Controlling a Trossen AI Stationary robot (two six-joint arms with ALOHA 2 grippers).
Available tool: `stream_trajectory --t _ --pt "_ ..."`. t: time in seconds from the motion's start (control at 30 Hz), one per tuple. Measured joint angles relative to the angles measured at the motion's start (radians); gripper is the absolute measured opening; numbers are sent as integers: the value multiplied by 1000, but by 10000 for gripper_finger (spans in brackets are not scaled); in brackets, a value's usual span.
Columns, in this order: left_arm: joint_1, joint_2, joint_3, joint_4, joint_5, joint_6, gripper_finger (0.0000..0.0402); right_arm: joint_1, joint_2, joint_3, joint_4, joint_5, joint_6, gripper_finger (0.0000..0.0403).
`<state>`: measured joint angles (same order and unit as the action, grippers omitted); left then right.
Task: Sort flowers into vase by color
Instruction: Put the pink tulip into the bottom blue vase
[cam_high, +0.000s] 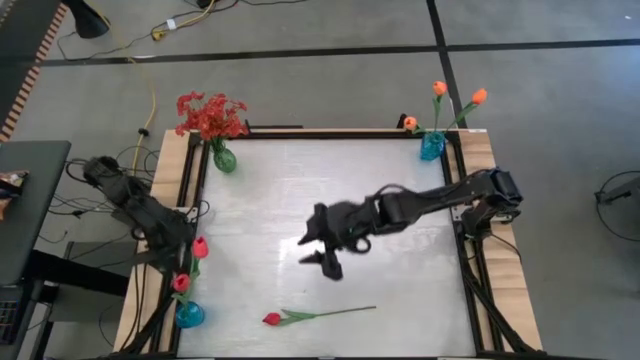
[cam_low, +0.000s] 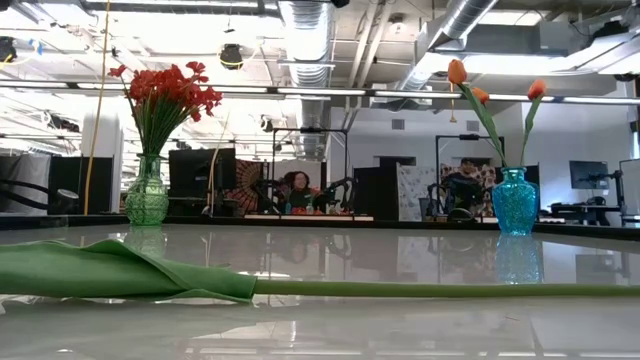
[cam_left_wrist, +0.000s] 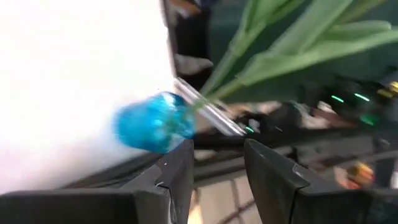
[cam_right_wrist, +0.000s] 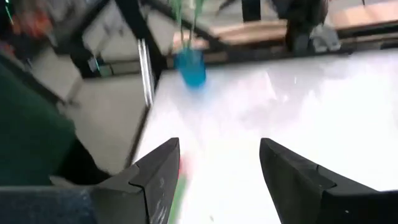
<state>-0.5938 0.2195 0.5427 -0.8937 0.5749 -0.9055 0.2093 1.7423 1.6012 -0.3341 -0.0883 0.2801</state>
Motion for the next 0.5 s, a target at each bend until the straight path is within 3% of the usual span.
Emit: stream_trajectory --t 0.3,0.5 --pt "0 35 240 -218 -376 83 128 137 154 2 -40 42 -34 248" --pt "0 90 390 -345 -540 127 128 205 275 32 -81 64 25 248"
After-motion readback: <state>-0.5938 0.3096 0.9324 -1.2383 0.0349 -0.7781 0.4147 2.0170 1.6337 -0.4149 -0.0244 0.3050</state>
